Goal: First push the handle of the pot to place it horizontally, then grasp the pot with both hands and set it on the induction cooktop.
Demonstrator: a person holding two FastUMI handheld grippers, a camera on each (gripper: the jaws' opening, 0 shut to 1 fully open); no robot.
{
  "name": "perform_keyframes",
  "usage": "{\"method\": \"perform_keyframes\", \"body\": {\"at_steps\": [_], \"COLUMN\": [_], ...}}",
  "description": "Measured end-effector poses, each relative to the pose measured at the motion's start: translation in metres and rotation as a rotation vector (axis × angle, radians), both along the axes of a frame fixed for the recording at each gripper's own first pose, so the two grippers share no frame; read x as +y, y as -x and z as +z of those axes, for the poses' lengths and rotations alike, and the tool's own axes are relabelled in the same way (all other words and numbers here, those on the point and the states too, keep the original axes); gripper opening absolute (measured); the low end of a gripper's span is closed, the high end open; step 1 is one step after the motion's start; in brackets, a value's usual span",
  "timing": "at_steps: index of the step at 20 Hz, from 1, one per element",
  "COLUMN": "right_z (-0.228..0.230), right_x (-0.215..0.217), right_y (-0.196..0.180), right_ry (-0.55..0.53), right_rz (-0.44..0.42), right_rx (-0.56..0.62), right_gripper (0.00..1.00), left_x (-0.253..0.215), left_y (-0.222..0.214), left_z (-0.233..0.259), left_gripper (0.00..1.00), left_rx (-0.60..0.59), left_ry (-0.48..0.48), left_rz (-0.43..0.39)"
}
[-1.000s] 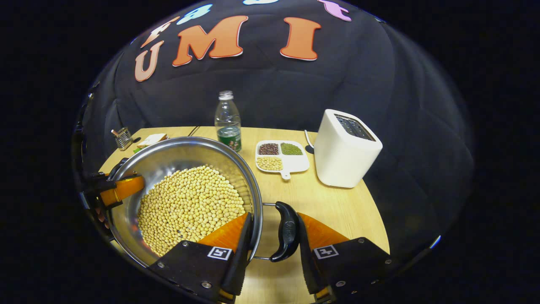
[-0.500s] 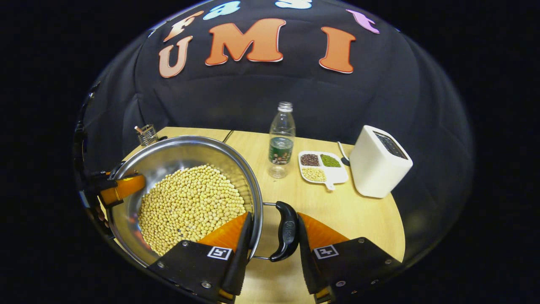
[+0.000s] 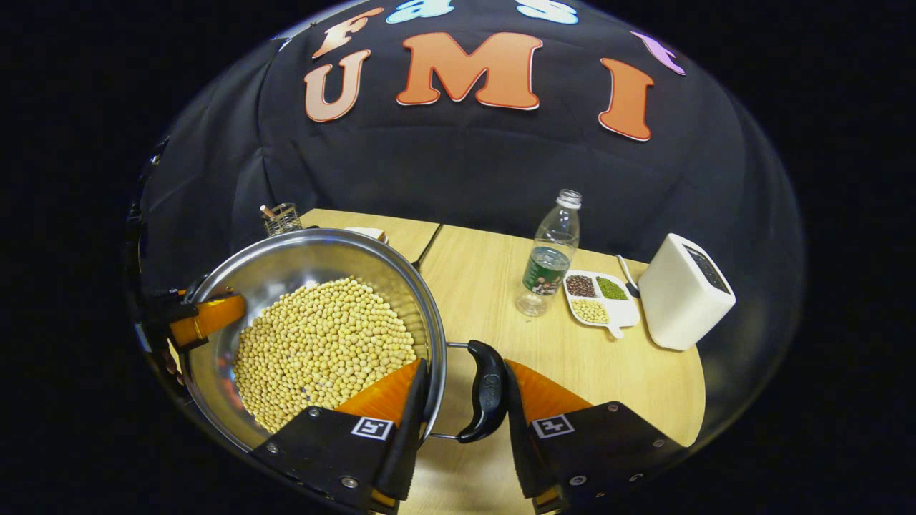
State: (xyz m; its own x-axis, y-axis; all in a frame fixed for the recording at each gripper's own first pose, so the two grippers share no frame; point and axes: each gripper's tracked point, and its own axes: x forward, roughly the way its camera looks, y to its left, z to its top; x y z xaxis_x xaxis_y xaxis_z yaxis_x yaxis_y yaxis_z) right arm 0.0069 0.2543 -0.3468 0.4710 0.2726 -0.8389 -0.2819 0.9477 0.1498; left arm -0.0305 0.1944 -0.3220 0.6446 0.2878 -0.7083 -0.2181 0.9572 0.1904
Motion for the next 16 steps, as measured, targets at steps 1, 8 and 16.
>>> {"method": "perform_keyframes", "body": {"at_steps": [1, 8, 16], "right_z": [0.002, -0.001, 0.001], "right_x": [0.008, 0.032, 0.029], "right_y": [0.001, 0.0, 0.003], "right_ry": [-0.008, -0.045, -0.036], "right_rz": [0.004, 0.018, 0.015], "right_rx": [0.001, 0.001, 0.029], "right_gripper": [0.56, 0.56, 0.56], "left_x": [0.007, 0.046, 0.061], "left_y": [0.001, 0.004, -0.002], "left_z": [0.004, 0.017, 0.004], "left_gripper": [0.74, 0.7, 0.7], "left_rx": [-0.001, -0.01, 0.016], "left_ry": [-0.007, -0.042, -0.044], "left_rz": [0.003, 0.026, 0.024]}}
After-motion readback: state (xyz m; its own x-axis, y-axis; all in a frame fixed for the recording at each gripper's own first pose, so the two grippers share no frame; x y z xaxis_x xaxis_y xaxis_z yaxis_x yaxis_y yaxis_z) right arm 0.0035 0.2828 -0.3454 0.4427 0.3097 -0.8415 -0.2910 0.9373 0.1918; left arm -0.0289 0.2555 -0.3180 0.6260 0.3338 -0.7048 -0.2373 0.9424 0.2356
